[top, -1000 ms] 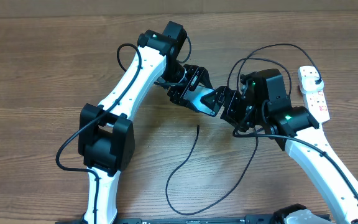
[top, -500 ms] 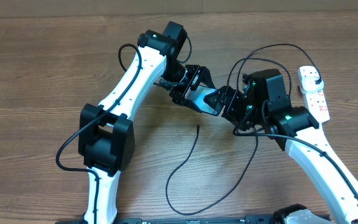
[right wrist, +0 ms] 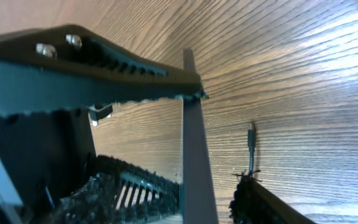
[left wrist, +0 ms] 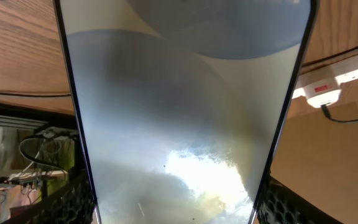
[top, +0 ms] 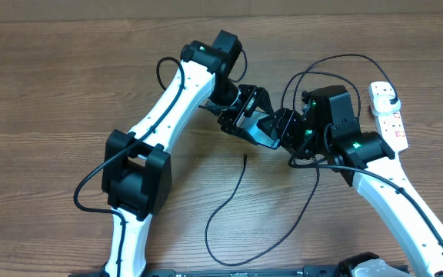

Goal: Plug charger to phone and switch on socket
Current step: 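Grasp the phone's edge with the right gripper beside the left gripper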

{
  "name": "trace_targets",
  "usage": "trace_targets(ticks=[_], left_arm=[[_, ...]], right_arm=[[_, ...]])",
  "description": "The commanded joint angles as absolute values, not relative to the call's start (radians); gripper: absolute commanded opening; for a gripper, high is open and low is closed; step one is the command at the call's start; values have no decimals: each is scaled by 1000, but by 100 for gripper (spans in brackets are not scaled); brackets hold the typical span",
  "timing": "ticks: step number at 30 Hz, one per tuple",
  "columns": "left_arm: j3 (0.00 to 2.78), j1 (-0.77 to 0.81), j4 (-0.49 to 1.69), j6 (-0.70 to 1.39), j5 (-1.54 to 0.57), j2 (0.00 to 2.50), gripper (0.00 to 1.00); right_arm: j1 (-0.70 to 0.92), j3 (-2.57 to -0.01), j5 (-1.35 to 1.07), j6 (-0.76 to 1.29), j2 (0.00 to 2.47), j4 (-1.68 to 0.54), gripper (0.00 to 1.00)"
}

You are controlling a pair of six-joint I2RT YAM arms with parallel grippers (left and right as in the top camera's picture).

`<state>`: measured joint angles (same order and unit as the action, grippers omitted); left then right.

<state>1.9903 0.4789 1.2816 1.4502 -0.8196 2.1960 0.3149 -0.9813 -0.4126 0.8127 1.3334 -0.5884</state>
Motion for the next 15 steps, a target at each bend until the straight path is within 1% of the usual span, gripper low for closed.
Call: trace_targets(ticks=[1,4,5,6,10,11,15], left_arm=[[2020,491,1278,1475,-861,2195,4],[2020,492,1278,1474,-862,2195,4],[2020,493,1278,1474,-862,2195,4],[2020,493,1278,1474,-862,2195,4],[2020,493,1278,1474,-863,2195,4],[2020,494,1278,1474,-863,2195,4],[2020,495,1278,1474,-862,2195,4]], right_arm=[[320,-1001,-385,811,1336,-590,59],[320,-1001,-384,811,1336,-590,52],[320,-1001,-381,811,1336,-590,48],[320,-1001,-381,811,1336,-590,42],[320,-1001,-378,811,1336,-590,35],[320,-1001,-373,811,1336,-593,32],[320,-1001,-352,811,1336,-610,26]])
